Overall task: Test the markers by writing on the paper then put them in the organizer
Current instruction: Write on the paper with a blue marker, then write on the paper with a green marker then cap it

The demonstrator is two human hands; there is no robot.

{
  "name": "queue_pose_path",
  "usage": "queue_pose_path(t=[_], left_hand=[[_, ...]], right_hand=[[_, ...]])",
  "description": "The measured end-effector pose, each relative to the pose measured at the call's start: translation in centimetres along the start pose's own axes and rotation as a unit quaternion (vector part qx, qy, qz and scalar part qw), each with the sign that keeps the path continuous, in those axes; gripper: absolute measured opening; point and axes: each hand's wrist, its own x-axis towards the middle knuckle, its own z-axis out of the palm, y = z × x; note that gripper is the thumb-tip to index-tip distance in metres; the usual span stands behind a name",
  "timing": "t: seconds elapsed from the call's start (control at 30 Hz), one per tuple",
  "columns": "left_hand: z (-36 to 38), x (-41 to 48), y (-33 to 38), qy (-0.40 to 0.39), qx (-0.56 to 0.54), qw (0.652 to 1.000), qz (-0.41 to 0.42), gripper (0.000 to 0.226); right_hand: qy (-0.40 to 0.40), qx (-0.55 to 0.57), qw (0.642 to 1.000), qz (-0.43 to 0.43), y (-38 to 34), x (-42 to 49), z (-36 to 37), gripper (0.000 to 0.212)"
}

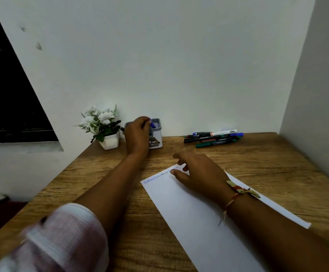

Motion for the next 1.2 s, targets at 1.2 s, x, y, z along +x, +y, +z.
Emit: queue_pose_path(t=[1.2], left_hand=[[-4.7, -6.6, -1.9, -0.286, 0.073, 0.954, 0.049, 0.016]], right_hand=[[0.001, -0.155, 0.972, 0.175, 7.4, 5.8, -1.6, 0.036]])
